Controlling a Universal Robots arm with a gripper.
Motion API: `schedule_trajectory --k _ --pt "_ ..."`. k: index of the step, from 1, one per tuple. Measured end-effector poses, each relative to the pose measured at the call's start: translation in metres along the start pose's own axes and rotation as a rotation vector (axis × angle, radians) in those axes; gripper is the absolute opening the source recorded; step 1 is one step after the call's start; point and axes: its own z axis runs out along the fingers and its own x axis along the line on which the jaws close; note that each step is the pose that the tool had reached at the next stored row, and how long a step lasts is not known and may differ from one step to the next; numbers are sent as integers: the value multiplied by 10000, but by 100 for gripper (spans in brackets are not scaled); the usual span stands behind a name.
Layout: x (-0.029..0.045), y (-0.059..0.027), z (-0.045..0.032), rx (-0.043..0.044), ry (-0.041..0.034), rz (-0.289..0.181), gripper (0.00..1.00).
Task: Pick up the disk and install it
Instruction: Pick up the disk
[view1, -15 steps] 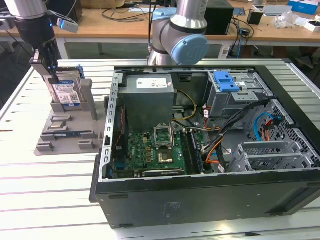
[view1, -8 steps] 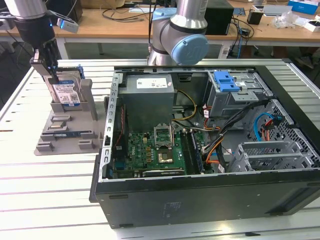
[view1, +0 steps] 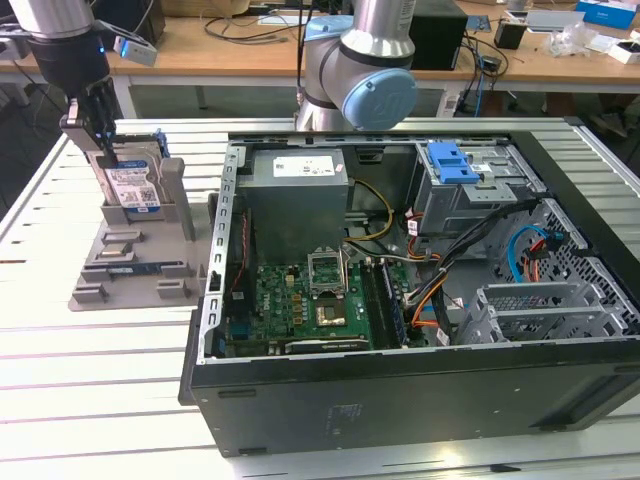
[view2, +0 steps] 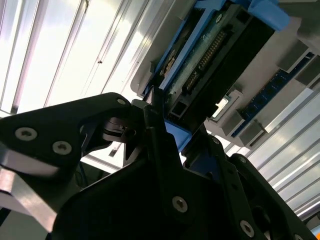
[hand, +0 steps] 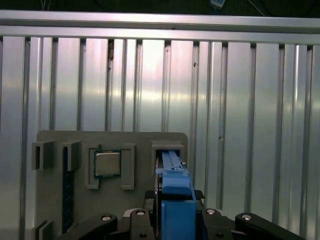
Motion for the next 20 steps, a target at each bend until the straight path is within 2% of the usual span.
schedule_trajectory --k 8,20 --pt "6 3 -229 -5 1 0 37" --pt "10 5 -388 -5 2 0 37"
